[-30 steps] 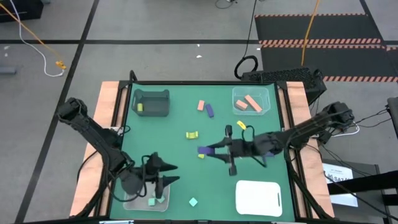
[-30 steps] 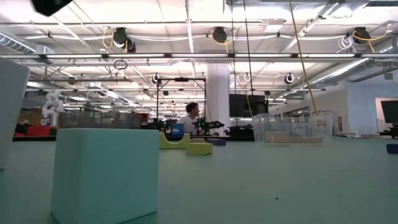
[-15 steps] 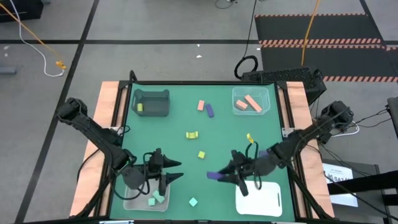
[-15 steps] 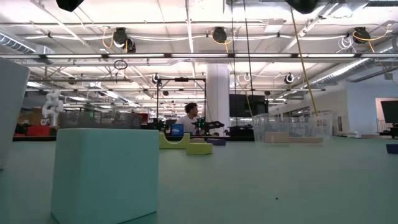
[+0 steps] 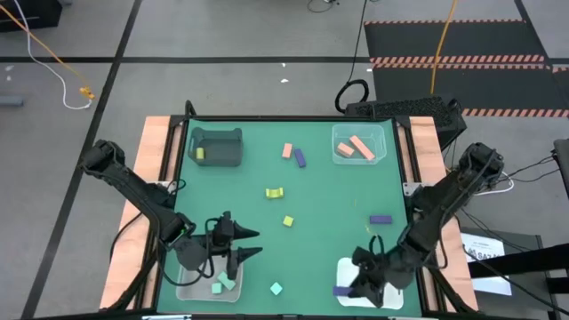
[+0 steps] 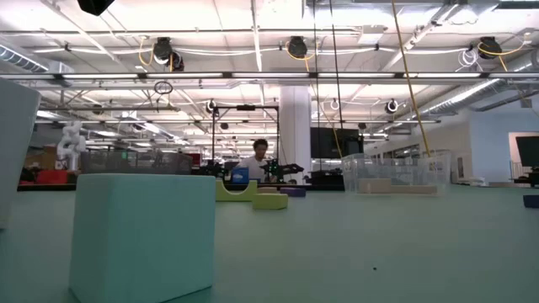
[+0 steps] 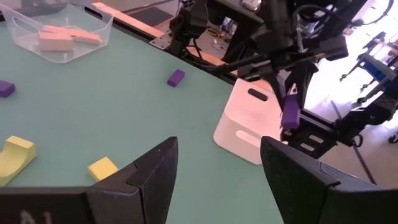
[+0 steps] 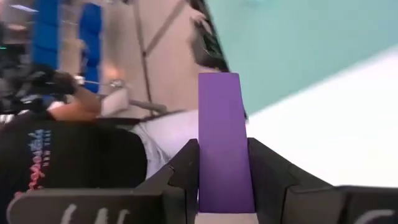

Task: Sort & place blocks by color
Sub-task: Put the middle violet block into the white bin

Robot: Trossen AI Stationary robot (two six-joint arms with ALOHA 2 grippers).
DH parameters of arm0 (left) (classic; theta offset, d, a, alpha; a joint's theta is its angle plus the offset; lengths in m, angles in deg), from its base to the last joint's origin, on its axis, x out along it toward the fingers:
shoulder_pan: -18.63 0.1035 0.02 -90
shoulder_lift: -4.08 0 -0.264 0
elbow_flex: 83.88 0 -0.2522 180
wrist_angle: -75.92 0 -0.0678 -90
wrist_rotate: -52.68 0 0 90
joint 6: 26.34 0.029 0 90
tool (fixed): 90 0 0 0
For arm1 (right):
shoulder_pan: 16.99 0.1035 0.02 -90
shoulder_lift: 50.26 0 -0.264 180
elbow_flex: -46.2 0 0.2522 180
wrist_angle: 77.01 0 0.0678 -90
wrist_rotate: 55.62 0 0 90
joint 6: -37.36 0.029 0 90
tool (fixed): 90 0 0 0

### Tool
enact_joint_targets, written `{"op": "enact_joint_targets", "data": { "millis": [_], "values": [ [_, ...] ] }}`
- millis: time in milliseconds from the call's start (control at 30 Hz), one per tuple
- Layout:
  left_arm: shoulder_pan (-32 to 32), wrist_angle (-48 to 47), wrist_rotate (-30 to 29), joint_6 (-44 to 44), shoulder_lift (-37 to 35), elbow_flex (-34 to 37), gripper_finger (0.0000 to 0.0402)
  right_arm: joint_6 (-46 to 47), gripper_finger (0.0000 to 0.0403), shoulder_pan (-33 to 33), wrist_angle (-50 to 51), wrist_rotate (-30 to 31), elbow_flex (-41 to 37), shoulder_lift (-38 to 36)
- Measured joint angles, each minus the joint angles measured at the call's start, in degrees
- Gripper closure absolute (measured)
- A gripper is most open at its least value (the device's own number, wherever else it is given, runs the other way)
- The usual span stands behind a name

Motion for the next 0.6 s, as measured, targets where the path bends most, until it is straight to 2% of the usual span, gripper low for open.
{"op": "enact_joint_targets", "data": {
  "millis": [133, 300, 400, 600],
  "values": [
    [0.88, -1.36, 0.05, -0.02, 0.0, 0.0, 0.0172, 8.48, 0.0314, 1.88, 8.16, -0.43, 0.0, 0.0],
    [2.63, -1.73, 0.06, -0.06, -0.01, 0.0, 0.0172, 15.57, 0.0314, 2.49, 16.48, -6.08, 0.0, 0.0],
    [3.47, -2.28, 0.04, -0.12, -0.02, 0.0, 0.0172, 16.67, 0.0311, 2.47, 20.04, -8.84, -0.01, 0.0],
    [4.4, -2.66, 0.04, -0.13, -0.02, 0.0, 0.0172, 16.58, 0.0242, 2.44, 21.53, -9.01, -0.01, 0.0]
  ]
}}
